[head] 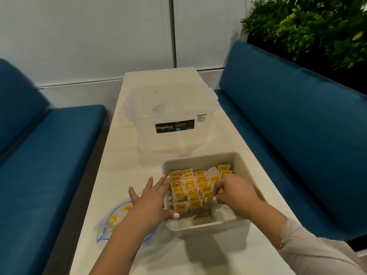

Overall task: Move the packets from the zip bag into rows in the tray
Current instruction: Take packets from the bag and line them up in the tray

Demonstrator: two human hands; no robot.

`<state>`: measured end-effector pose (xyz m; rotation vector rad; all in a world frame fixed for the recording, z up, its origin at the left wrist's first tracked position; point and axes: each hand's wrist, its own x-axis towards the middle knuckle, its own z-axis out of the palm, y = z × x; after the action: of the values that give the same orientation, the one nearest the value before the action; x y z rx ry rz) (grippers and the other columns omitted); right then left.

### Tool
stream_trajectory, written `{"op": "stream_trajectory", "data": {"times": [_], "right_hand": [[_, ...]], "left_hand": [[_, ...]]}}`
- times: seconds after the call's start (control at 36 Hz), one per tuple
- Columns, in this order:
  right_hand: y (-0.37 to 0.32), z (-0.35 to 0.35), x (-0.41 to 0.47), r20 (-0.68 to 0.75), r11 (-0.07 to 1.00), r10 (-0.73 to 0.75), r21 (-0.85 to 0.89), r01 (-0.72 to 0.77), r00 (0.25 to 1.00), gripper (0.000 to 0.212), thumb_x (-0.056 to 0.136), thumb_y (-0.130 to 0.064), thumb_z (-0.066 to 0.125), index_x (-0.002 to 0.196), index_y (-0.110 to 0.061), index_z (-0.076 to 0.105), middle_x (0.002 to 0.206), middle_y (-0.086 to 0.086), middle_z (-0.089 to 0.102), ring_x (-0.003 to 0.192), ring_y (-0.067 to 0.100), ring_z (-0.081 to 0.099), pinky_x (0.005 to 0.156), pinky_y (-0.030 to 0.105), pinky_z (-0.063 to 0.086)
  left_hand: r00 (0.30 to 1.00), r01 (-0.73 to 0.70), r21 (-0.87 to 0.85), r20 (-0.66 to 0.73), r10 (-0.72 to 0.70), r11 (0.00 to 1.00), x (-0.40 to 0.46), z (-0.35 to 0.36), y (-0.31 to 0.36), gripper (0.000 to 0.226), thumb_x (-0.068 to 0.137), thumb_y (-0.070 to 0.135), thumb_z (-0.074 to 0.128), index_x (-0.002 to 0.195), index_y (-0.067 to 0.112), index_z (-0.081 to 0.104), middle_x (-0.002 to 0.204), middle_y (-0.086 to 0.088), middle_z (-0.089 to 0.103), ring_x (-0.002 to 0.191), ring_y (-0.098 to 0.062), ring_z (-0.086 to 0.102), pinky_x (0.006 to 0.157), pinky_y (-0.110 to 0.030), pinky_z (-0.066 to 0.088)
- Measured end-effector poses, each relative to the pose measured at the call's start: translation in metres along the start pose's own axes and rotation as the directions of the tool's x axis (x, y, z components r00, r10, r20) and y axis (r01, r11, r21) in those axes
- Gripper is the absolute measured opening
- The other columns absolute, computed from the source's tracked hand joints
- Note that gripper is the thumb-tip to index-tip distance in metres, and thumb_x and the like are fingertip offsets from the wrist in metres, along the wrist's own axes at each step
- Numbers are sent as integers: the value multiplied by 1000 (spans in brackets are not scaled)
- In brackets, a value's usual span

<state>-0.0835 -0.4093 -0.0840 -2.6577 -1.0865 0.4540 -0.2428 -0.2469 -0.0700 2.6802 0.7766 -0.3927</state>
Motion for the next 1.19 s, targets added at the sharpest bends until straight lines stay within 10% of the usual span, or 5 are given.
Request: {"op": "stream_trajectory", "data": {"times": [0.69, 0.83, 1.03, 1.19], "right_hand": [[4, 14, 6, -14, 998, 55, 23, -55, 998, 17, 76, -36, 76, 91, -35, 68, 91, -14, 56, 85, 9, 56, 71, 23, 49], [0, 7, 4, -30, 995, 52, 92, -49, 998, 16, 77, -36, 76, 89, -34, 64, 89, -15, 55, 73, 5, 55, 61, 21, 43], [-32, -4, 7, -91, 983, -25, 178, 41, 996, 12, 79, -38, 73, 83, -35, 62, 75, -13, 51, 68, 6, 52, 62, 28, 47], [-77, -5, 6, -86, 966, -139, 207, 155, 987, 10, 81, -39, 69, 87, -31, 67, 70, -8, 55, 69, 7, 56, 65, 31, 48]], "left_hand": [[1000, 0, -93, -7, 0, 996, 0, 5, -7, 107, 75, 54, 68, 149, 35, -6, 159, 13, -3, 146, -17, -10, 109, -62, -10], [996, -20, -191, -85, 4, 981, -4, -1, -13, 76, 89, 46, 54, 149, 39, 6, 158, 16, 5, 146, -12, -5, 112, -57, -9], [946, -41, -433, -307, -105, 900, -17, -12, -64, 45, 96, 17, 50, 137, 33, 41, 149, 9, 37, 141, -12, 27, 112, -29, 23], [963, 134, -433, -154, -219, 892, -41, -4, -99, 55, 91, 28, 60, 141, 31, 39, 142, 6, 47, 130, -14, 44, 98, -22, 35]]}}
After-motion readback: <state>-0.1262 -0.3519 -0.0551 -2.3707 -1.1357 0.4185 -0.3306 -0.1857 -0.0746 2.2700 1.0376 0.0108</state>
